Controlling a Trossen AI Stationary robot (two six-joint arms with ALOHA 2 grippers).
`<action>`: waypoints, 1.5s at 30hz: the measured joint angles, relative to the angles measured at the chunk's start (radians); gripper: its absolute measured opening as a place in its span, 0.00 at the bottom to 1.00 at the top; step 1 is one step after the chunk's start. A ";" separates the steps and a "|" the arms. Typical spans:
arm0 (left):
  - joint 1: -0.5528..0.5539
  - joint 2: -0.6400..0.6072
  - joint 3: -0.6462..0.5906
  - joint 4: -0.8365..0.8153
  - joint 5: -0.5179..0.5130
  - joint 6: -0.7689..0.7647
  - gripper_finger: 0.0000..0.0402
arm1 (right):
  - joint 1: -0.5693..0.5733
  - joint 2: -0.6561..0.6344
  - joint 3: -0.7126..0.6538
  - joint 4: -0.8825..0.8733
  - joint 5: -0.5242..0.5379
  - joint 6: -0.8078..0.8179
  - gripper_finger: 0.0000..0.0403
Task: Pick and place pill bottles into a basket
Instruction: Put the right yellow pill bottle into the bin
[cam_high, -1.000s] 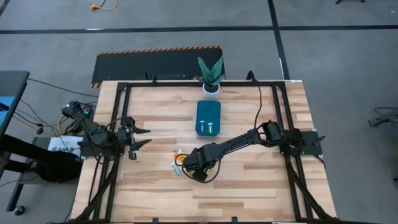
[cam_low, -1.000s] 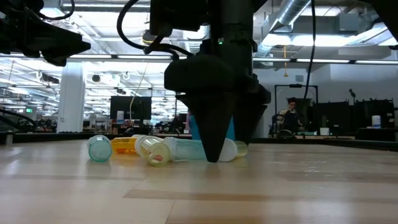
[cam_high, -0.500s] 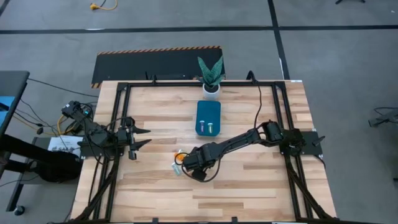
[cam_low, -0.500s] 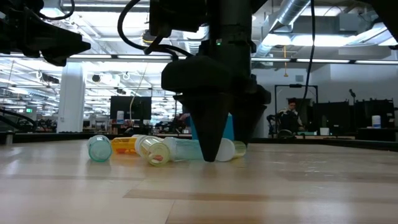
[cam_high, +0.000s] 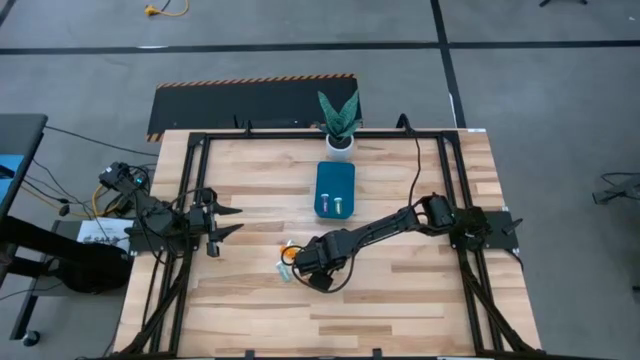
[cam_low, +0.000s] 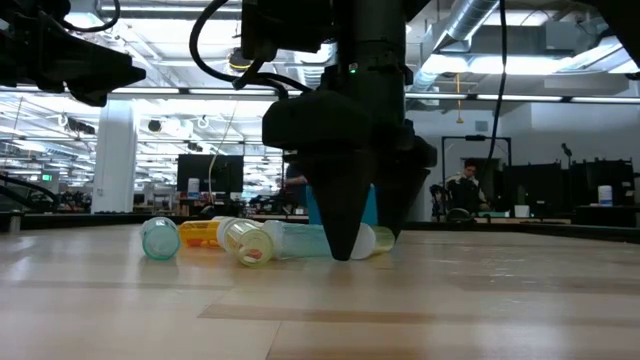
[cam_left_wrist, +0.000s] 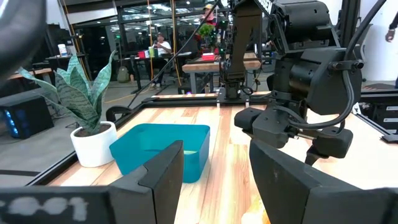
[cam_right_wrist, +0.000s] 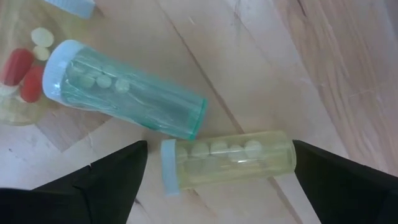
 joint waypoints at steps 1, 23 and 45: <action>0.000 0.000 0.000 0.000 0.000 0.000 0.44 | 0.000 0.000 0.000 0.000 0.000 -0.002 0.93; 0.000 0.000 0.000 0.000 0.000 0.000 0.44 | -0.001 0.000 0.000 0.010 0.002 -0.029 0.74; 0.000 0.000 0.000 0.000 0.000 0.000 0.44 | -0.077 0.000 0.259 -0.397 0.012 -0.255 0.74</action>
